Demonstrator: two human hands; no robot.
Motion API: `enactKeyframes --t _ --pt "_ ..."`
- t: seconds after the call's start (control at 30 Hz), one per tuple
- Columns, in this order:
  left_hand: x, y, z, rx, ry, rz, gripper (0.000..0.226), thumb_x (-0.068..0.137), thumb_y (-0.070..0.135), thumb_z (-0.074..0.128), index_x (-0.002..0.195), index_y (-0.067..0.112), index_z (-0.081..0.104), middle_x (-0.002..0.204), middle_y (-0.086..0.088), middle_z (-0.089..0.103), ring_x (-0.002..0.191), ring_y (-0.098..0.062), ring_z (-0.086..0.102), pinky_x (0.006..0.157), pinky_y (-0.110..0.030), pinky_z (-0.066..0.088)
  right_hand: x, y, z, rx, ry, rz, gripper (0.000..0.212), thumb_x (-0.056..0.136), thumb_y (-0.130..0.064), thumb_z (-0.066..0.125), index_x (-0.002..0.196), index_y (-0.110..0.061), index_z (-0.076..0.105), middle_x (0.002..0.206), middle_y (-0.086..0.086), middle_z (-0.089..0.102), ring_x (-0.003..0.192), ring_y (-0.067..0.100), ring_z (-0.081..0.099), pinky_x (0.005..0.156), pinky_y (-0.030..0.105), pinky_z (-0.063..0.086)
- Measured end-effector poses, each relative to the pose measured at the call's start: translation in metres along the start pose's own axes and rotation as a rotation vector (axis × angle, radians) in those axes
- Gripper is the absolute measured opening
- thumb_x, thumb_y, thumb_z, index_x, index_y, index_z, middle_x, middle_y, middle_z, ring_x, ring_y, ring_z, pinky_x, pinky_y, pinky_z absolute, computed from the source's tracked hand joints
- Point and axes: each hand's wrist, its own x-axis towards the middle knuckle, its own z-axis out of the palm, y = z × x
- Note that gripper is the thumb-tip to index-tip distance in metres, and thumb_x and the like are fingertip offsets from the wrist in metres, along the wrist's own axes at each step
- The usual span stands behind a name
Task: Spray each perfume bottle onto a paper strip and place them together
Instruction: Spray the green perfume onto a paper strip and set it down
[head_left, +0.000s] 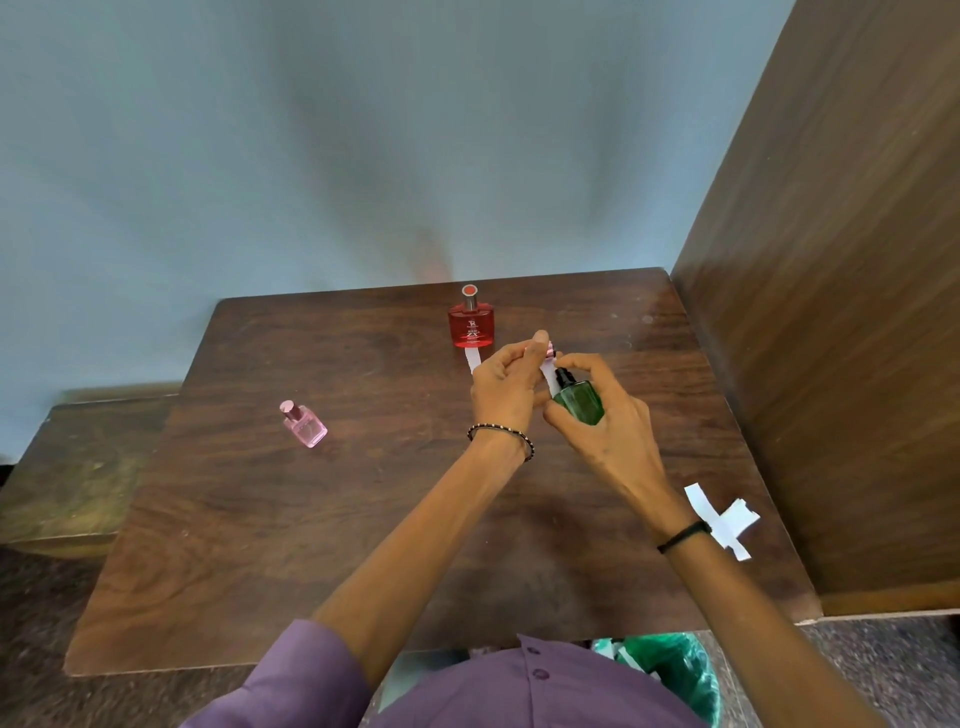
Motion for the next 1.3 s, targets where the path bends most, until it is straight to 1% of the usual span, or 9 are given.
enactKeyframes --t 0.2,0.3,0.37,0.47,0.63,0.83,0.97,1.13,1.3 --pt "-0.002 -0.001 0.0 0.043 -0.001 0.032 0.016 0.09 0.026 0.074 0.083 0.012 0.074 0.083 -0.007 0.075 0.08 -0.02 0.071 0.066 -0.029 0.061 -0.001 -0.002 0.005 -0.041 -0.014 -0.003 0.038 0.084 -0.035 0.074 0.116 -0.042 0.056 0.083 -0.022 0.07 0.073 0.002 0.067 0.065 0.007 0.046" --pt "-0.001 -0.003 -0.001 0.075 0.012 0.051 0.02 0.089 0.029 0.074 0.089 0.009 0.076 0.092 -0.014 0.077 0.092 -0.029 0.074 0.08 -0.038 0.062 -0.003 -0.005 0.01 -0.05 0.044 0.028 0.034 0.085 -0.042 0.072 0.115 -0.042 0.057 0.08 -0.022 0.07 0.078 0.003 0.067 0.077 0.019 0.05" --pt "0.0 -0.002 -0.003 0.095 0.023 0.049 0.023 0.089 0.031 0.074 0.091 0.008 0.076 0.094 -0.015 0.077 0.096 -0.032 0.073 0.086 -0.043 0.06 -0.004 -0.007 0.012 -0.024 0.068 0.032 0.033 0.084 -0.043 0.071 0.115 -0.041 0.058 0.094 -0.027 0.069 0.086 -0.004 0.066 0.075 0.005 0.045" --pt "0.001 0.002 -0.004 0.036 0.011 0.026 0.023 0.091 0.028 0.073 0.094 0.005 0.075 0.091 -0.013 0.076 0.088 -0.026 0.074 0.078 -0.038 0.062 -0.003 -0.008 0.01 0.028 0.066 0.033 0.035 0.085 -0.031 0.073 0.117 -0.037 0.059 0.103 -0.028 0.067 0.091 -0.007 0.064 0.071 0.001 0.044" --pt "0.003 0.005 -0.007 0.028 0.02 0.035 0.025 0.092 0.026 0.071 0.098 0.002 0.074 0.101 -0.021 0.076 0.094 -0.029 0.075 0.077 -0.041 0.064 -0.003 -0.006 0.002 0.033 0.084 0.047 0.038 0.086 -0.026 0.075 0.119 -0.034 0.058 0.101 -0.026 0.065 0.092 -0.004 0.063 0.08 0.017 0.05" --pt "0.004 0.004 -0.005 0.035 -0.007 0.032 0.019 0.091 0.027 0.072 0.092 0.008 0.074 0.1 -0.02 0.076 0.088 -0.025 0.074 0.072 -0.035 0.063 0.0 -0.009 -0.002 0.059 0.004 0.02 0.041 0.085 -0.024 0.074 0.119 -0.041 0.058 0.095 -0.018 0.07 0.078 0.005 0.066 0.066 0.011 0.051" --pt "0.004 0.001 -0.002 0.023 -0.037 0.019 0.018 0.091 0.027 0.073 0.09 0.009 0.073 0.083 -0.007 0.077 0.076 -0.015 0.072 0.062 -0.026 0.06 0.004 -0.006 -0.002 0.055 -0.072 0.039 0.036 0.083 -0.029 0.074 0.115 -0.039 0.063 0.103 -0.023 0.072 0.093 -0.006 0.066 0.073 0.002 0.045" --pt "0.007 -0.003 0.001 0.053 -0.014 0.031 0.024 0.09 0.027 0.073 0.094 0.004 0.075 0.075 -0.001 0.073 0.072 -0.013 0.068 0.061 -0.021 0.057 0.005 -0.01 -0.001 -0.049 -0.056 0.017 0.025 0.087 -0.04 0.069 0.106 -0.05 0.056 0.08 -0.037 0.066 0.072 -0.009 0.063 0.062 0.001 0.041" --pt "0.01 -0.004 0.004 0.081 -0.002 0.07 0.025 0.09 0.028 0.073 0.093 0.002 0.075 0.077 -0.003 0.074 0.075 -0.012 0.069 0.072 -0.027 0.059 0.004 -0.007 0.01 -0.049 0.038 0.039 0.027 0.091 -0.044 0.068 0.115 -0.045 0.056 0.09 -0.023 0.072 0.085 0.001 0.068 0.079 0.022 0.052"
